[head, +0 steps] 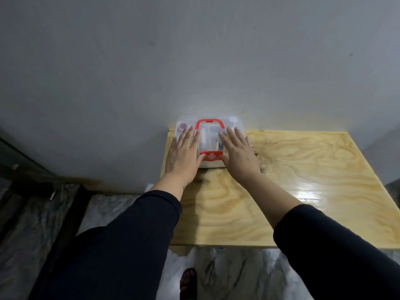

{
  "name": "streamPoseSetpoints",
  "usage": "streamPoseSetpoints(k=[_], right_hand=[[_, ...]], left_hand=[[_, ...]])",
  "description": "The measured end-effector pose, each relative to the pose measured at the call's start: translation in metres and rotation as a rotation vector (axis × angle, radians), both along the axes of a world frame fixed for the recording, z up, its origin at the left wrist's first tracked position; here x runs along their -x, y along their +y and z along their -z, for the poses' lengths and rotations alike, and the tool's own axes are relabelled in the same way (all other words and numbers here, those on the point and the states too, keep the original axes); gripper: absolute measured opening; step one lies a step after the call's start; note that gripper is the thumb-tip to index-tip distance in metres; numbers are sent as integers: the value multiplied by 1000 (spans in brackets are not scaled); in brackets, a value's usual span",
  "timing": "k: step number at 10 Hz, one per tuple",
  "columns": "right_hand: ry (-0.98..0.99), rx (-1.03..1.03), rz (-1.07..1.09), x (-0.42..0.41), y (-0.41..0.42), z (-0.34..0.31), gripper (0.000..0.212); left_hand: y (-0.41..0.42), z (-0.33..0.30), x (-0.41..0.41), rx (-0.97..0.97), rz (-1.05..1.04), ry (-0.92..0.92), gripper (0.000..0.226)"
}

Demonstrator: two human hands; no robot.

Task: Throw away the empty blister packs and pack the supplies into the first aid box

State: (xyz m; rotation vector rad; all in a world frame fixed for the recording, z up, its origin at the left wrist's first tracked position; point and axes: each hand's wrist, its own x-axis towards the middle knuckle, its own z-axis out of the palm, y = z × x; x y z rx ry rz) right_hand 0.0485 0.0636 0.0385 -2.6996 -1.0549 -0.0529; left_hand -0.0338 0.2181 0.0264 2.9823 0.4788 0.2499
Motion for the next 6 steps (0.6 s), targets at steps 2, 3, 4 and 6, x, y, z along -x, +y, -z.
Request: streamPoseSetpoints(k=[2, 3, 4, 6], right_hand=[[-58, 66, 14, -19, 13, 3, 65], [-54, 58, 8, -31, 19, 2, 65], [-65, 65, 12, -36, 22, 5, 64], [92, 139, -23, -33, 18, -20, 68]], left_hand=[[13, 4, -24, -70, -2, 5, 75], [19, 3, -35, -67, -5, 16, 74], [20, 5, -38, -58, -8, 6, 72], [22, -5, -31, 23, 47, 78, 76]])
